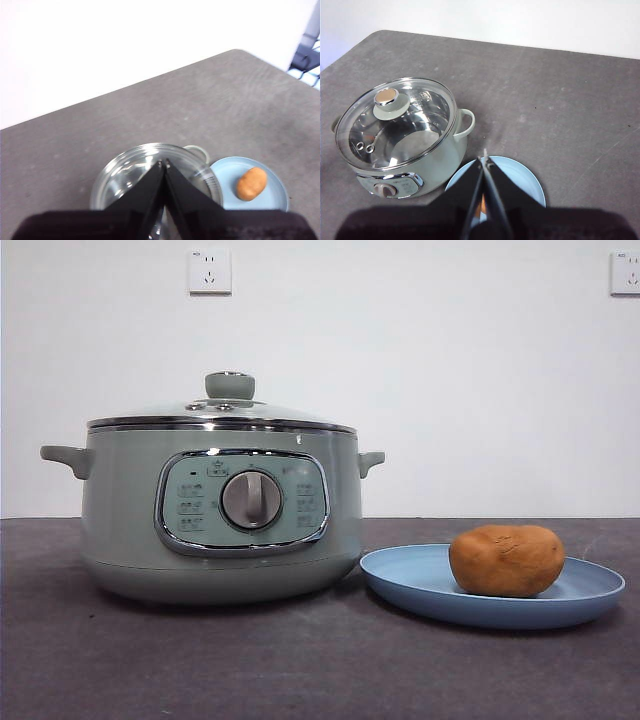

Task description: Take the potato out from the steamer,put the potato on the plate,close the lid

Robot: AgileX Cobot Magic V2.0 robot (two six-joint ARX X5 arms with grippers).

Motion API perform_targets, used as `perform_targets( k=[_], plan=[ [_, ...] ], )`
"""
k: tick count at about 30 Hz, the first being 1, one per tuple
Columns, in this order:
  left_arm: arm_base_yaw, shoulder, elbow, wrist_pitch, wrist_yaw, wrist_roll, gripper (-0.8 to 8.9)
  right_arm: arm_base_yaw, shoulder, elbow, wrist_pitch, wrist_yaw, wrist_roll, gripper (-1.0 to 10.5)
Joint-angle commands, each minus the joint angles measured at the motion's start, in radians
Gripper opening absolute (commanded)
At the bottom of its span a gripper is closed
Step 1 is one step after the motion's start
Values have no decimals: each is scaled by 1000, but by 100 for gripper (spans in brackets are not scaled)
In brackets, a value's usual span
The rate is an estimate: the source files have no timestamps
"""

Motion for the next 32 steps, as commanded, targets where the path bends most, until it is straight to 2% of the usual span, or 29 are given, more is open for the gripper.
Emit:
perform_targets(
  k=[1, 5, 14, 19, 23, 32],
  plan=[
    [21, -47, -126, 75, 11, -10, -4, 1, -1, -8, 3, 3, 10, -1],
    [62, -164, -370, 246, 11, -16, -4, 1, -1, -8, 3, 3, 10, -1],
    [181, -530, -999, 703, 8, -105, -4, 1, -1, -8, 3, 3, 10, -1],
    [223, -727, -1265, 884, 5, -127, -4, 1, -1, -8, 3, 3, 10, -1],
    [248, -851, -1403, 942, 3, -170, -4, 1, -1, -8, 3, 3, 10, -1],
    [270, -974, -1556, 917, 2, -234, -4, 1, -1, -8, 3, 3, 10, -1]
  ],
)
